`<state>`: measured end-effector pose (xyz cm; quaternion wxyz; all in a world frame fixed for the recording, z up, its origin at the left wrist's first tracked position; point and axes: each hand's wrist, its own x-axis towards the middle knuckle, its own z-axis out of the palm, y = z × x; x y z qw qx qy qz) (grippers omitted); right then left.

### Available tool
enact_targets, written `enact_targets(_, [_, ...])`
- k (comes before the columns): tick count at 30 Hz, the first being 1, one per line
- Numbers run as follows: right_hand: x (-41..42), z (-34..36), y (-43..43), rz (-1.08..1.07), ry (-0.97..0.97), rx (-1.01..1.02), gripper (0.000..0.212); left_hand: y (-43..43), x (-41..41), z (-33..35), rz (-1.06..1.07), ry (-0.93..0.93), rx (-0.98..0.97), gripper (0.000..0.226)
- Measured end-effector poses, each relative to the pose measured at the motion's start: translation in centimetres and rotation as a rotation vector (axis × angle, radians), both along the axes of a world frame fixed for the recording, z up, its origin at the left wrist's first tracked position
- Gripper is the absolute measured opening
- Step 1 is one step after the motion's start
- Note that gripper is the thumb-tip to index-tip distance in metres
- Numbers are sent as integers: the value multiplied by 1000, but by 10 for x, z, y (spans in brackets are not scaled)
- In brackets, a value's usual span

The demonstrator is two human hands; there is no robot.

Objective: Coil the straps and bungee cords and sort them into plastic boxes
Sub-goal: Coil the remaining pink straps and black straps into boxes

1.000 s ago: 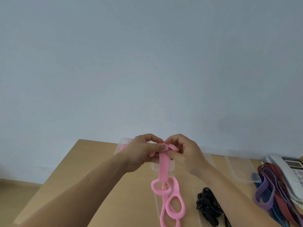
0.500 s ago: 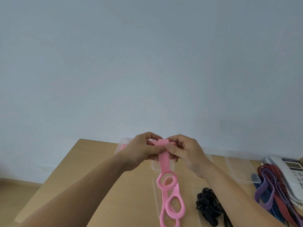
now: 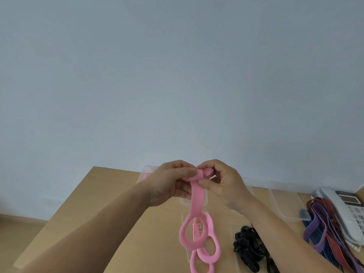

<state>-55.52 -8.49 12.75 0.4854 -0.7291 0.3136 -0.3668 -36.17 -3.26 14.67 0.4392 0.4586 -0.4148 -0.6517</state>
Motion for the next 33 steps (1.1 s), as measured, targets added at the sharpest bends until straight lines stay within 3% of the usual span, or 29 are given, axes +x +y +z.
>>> enact_targets(4, [-1,-3,1,39,-71,143,31,1,-2,-3,41,-12,-31,34])
enact_targets(7, [0,-3,-1,47,-200,297,33,0,1,-5,91,9,-66,28])
enact_targets(10, [3,-1,-3,5,-174,355,30,-2,2,-7,95,-3,-109,26])
enact_targets(13, [5,-1,-2,-5,-74,326,19,-2,2,-8,88,-90,-161,28])
enact_targets(17, [6,-2,-1,-36,-66,254,10,-1,0,-10,101,-130,-142,52])
enact_targets(24, [4,-2,2,-36,-117,201,16,1,0,-7,7,-261,-81,31])
enact_targets(29, [3,-3,6,-40,-107,133,24,2,-1,-3,-20,-261,-53,36])
enact_targets(33, [1,-3,6,-46,-82,51,27,4,-2,0,-82,-160,-29,44])
